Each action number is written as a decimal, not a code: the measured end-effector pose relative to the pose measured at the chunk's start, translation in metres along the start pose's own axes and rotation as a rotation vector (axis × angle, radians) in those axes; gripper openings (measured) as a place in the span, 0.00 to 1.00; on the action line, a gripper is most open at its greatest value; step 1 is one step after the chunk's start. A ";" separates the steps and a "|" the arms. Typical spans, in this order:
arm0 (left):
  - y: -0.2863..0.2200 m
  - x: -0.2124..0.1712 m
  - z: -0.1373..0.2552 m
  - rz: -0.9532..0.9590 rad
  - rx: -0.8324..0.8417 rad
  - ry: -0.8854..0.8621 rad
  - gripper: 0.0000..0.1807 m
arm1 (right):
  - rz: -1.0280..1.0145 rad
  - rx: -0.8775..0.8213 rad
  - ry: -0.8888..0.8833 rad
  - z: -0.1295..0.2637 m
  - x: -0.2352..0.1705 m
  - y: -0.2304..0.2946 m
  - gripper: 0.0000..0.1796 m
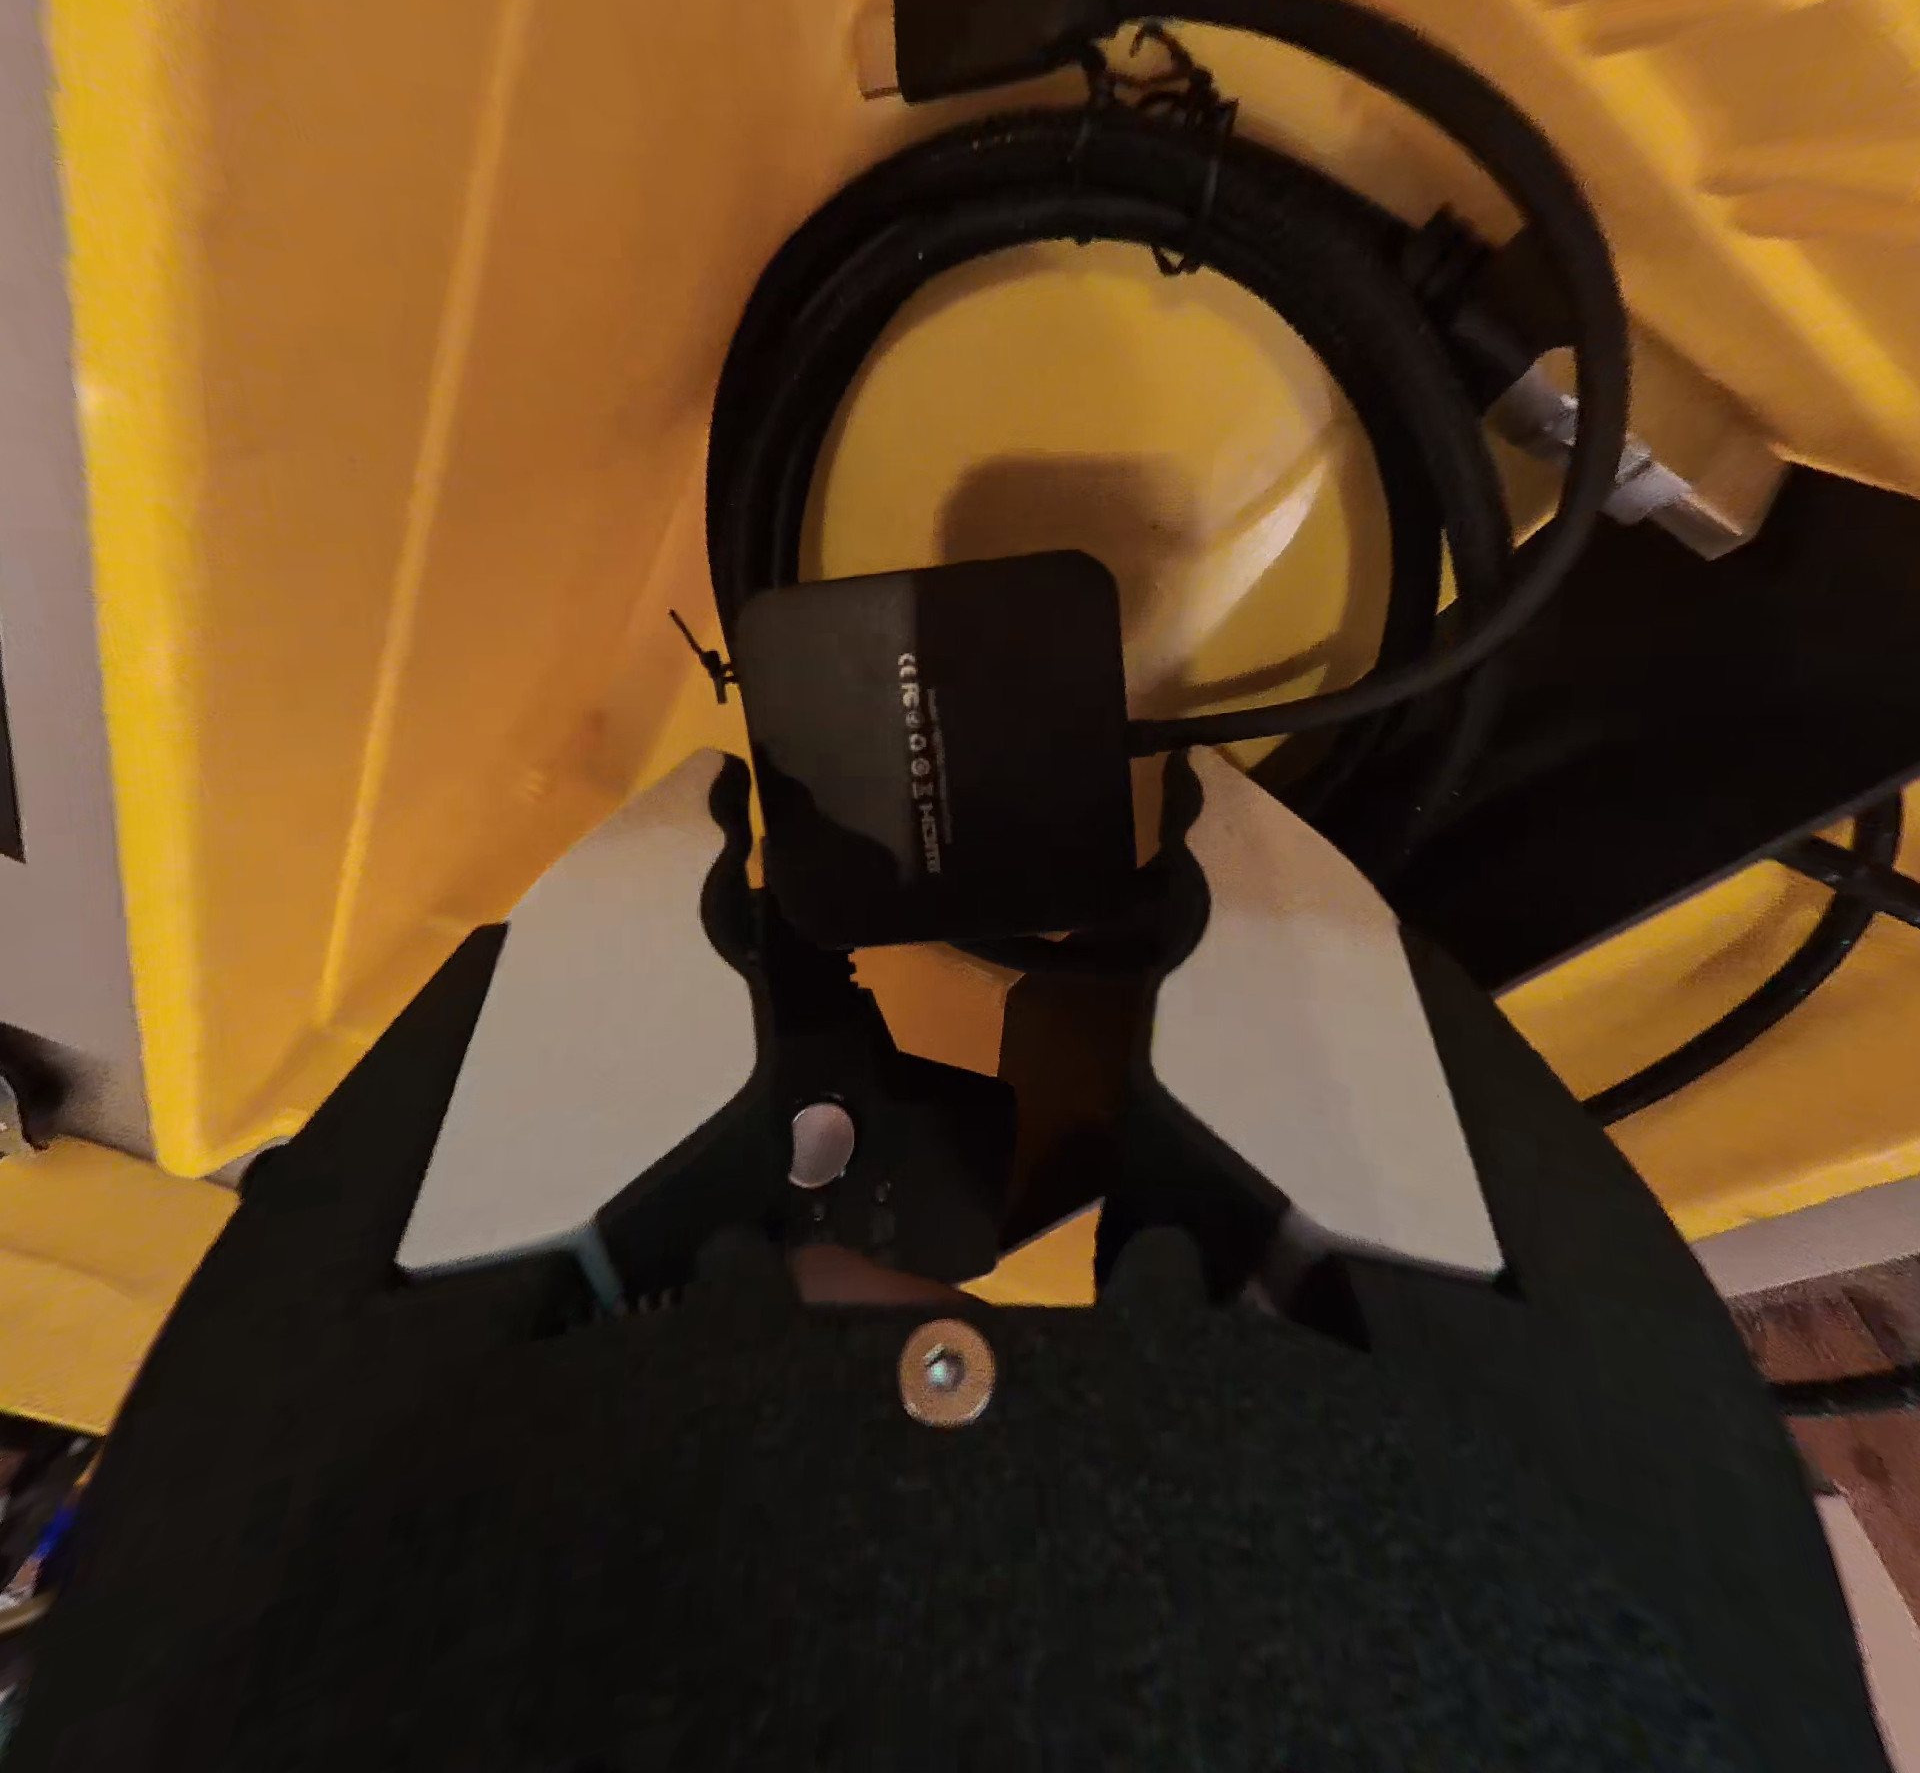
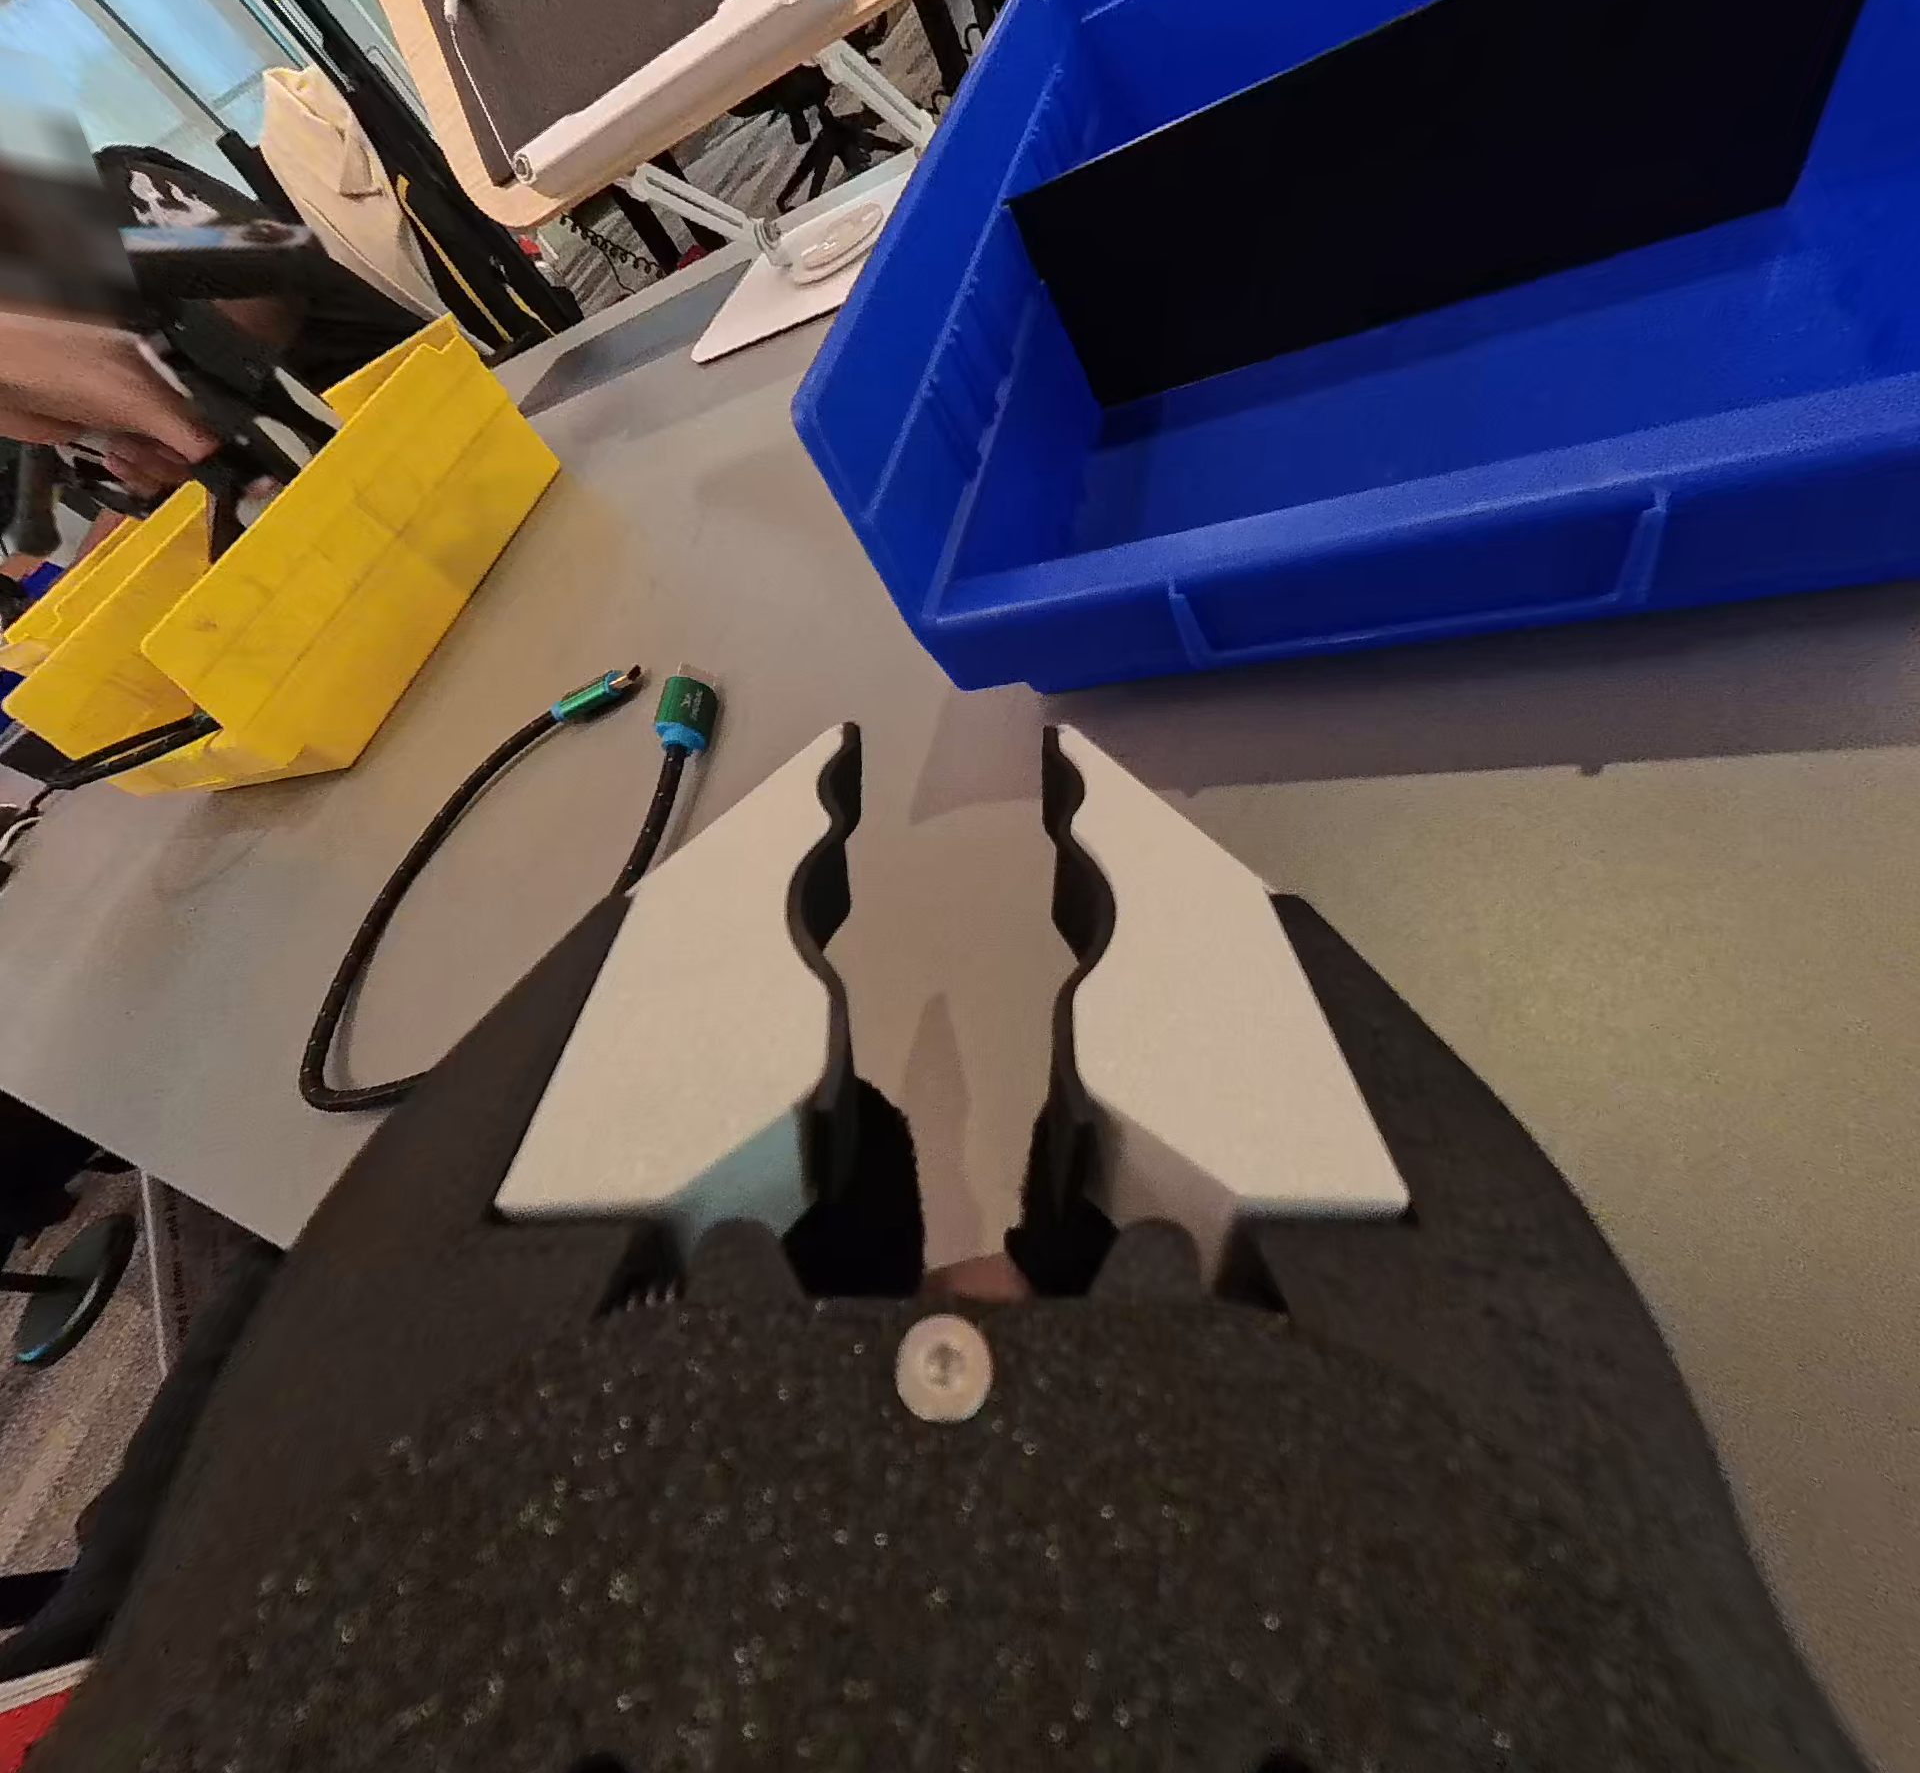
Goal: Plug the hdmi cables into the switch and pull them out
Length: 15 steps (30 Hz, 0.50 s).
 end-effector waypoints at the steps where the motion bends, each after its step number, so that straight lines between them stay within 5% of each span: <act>1: -0.001 0.000 -0.001 -0.007 0.012 0.008 0.41 | 0.000 0.003 0.001 0.000 0.000 0.000 0.19; 9: -0.003 -0.008 0.019 -0.075 0.263 -0.059 0.38 | 0.000 0.023 0.009 -0.004 0.000 0.006 0.19; 15: -0.042 -0.020 0.111 -0.198 0.750 -0.286 0.39 | 0.028 0.211 -0.028 -0.011 0.012 0.057 0.19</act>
Point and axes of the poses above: each gripper's, where its closed fingertips meet, z back along the fingers, x out of its top, y = z × x across the jaws, the point moved 9 cm from there along z, back along the fingers, and after that the axes turned 5 degrees about x, right-handed, at the moved point
